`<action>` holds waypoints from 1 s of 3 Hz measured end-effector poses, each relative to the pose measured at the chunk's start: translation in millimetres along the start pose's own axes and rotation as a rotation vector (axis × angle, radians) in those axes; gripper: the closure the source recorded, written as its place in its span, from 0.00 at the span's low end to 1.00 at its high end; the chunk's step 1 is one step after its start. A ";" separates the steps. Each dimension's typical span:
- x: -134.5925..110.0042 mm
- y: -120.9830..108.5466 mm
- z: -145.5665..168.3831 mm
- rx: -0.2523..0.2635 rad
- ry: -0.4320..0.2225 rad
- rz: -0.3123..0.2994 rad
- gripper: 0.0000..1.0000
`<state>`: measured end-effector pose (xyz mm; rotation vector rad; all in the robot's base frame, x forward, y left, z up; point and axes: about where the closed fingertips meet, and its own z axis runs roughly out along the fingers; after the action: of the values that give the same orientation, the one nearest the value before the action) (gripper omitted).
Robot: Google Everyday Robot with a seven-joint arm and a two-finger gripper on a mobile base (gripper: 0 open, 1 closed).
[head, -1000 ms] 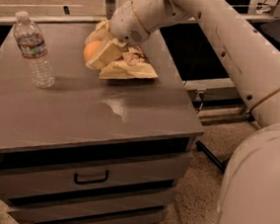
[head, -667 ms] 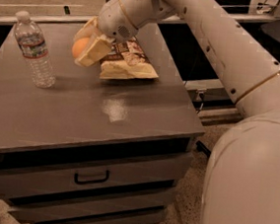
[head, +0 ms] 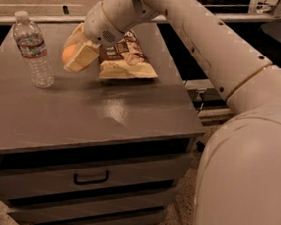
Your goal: Move orange near water bottle
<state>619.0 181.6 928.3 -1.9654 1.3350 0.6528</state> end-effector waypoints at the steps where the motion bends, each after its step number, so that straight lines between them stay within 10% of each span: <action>1: 2.0 2.5 1.6 0.005 0.014 0.013 1.00; 3: 10.8 -25.6 22.0 0.072 0.096 0.062 1.00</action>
Offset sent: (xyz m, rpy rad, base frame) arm 0.0315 0.0219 -0.0097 -0.0827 -0.0310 -0.1170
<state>646.0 198.3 912.5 -1.9254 1.4622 0.5368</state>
